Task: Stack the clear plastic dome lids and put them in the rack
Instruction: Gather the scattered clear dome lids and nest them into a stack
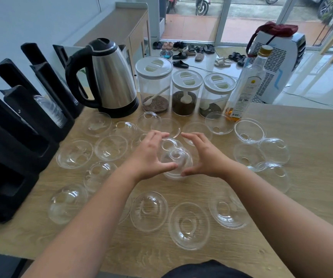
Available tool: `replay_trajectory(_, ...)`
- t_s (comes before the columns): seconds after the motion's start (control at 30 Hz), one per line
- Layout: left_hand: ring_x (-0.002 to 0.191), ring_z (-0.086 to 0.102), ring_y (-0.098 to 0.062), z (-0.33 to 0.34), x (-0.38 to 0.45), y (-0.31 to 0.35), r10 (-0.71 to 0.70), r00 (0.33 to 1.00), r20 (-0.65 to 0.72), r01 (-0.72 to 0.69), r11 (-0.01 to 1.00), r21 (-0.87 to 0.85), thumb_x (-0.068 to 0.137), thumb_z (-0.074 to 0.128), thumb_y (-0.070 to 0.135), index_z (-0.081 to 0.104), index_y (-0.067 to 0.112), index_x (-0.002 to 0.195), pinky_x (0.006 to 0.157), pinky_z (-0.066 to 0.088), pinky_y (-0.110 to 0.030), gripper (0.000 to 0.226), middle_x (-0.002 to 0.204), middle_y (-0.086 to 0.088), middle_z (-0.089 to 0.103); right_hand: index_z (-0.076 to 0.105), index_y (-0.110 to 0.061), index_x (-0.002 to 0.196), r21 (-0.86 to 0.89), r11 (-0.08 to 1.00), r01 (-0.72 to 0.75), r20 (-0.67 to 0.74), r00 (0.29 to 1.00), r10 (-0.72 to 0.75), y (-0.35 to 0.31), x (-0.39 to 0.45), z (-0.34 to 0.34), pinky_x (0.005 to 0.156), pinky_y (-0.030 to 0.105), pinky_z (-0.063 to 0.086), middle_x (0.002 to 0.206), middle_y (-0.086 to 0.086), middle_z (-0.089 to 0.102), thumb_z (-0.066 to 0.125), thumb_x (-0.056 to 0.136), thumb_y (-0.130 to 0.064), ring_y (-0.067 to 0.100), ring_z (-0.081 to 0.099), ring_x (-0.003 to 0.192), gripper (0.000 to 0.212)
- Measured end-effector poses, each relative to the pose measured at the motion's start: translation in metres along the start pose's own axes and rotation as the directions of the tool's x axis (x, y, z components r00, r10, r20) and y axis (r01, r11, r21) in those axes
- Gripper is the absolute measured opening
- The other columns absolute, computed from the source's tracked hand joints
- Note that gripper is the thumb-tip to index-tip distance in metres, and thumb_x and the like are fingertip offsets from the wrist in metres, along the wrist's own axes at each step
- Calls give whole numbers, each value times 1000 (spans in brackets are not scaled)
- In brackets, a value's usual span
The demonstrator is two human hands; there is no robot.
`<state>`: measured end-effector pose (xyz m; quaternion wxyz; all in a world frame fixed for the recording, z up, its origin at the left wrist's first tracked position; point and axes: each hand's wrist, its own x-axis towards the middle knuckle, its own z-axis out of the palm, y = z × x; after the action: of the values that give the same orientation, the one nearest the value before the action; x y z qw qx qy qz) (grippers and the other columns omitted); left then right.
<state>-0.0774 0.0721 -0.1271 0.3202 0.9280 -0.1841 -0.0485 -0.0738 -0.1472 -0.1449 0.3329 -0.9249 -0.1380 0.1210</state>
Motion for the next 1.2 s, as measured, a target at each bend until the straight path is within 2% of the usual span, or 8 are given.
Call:
replay_trajectory(0.2, 130, 42, -12, 26, 19, 4, -8, 988, 152, 0, 999, 53, 68, 82, 50, 36, 23, 147, 110, 39, -34, 95, 142, 9, 37, 27, -40, 150, -159, 981, -106, 42, 993, 114, 21, -2, -39, 117, 42, 18, 157, -9, 20, 81, 72, -35, 21, 11, 145, 95)
replay_trajectory(0.5, 138, 33, -15, 43, 16, -10, 12, 993, 116, -17, 999, 45, 61, 80, 61, 30, 31, 148, 115, 31, -37, 105, 147, 9, 35, 67, -33, 116, -554, 822, -136, -130, 989, 76, 32, 24, -23, 108, 46, 25, 136, -8, 54, 57, 93, -40, 26, 34, 132, 26)
replay_trajectory(0.63, 136, 30, -10, 28, 11, -12, -10, 999, 50, 18, 988, -156, 71, 69, 68, 27, 35, 149, 109, 28, -35, 95, 152, 8, 31, 75, -22, 101, -235, 972, -31, -361, 931, -58, 19, 11, -36, 86, 33, 38, 105, -5, 67, 65, 91, -31, 23, 53, 104, 17)
replay_trajectory(0.7, 135, 34, -11, 18, 17, -20, -54, 998, -44, 43, 975, -216, 89, 59, 56, 35, 31, 147, 108, 31, -36, 67, 149, 5, 37, 73, -20, 103, 231, 972, 46, -431, 901, 60, 6, 0, -47, 77, 30, 43, 91, 3, 68, 63, 92, -22, 18, 58, 85, 15)
replay_trajectory(0.8, 128, 45, -15, 6, 36, -38, -100, 982, -163, 82, 990, -115, 96, 56, 25, 52, 23, 137, 109, 38, -40, 41, 138, 1, 51, 68, -14, 112, 906, 399, 139, -232, 953, 194, -8, -16, -51, 71, 28, 50, 80, 9, 66, 54, 96, -7, 17, 60, 74, 23)
replay_trajectory(0.83, 126, 47, -18, 4, 43, -44, -91, 983, -162, 86, 996, -39, 95, 56, 18, 56, 22, 134, 108, 39, -41, 39, 134, 1, 55, 65, -14, 118, 970, 233, 68, -115, 974, 193, -9, -19, -46, 70, 27, 51, 79, 8, 66, 52, 95, -4, 17, 62, 74, 28)
replay_trajectory(0.9, 126, 48, -25, 4, 56, -51, -39, 995, -97, 54, 986, 158, 92, 55, 13, 58, 23, 131, 108, 38, -43, 41, 131, 0, 58, 57, -15, 127, 983, 158, -96, 64, 978, 199, -10, -20, -29, 65, 25, 53, 79, 10, 66, 51, 94, 0, 17, 63, 71, 37)
replay_trajectory(1.2, 131, 37, -28, 13, 73, -47, -38, 998, 58, 10, 905, 426, 93, 60, 35, 69, 27, 115, 106, 37, -42, 26, 127, 5, 63, 68, -19, 107, 804, 544, -242, -14, 906, 424, -9, -9, 13, 62, 22, 47, 91, 3, 59, 52, 96, -10, 12, 53, 73, 22)
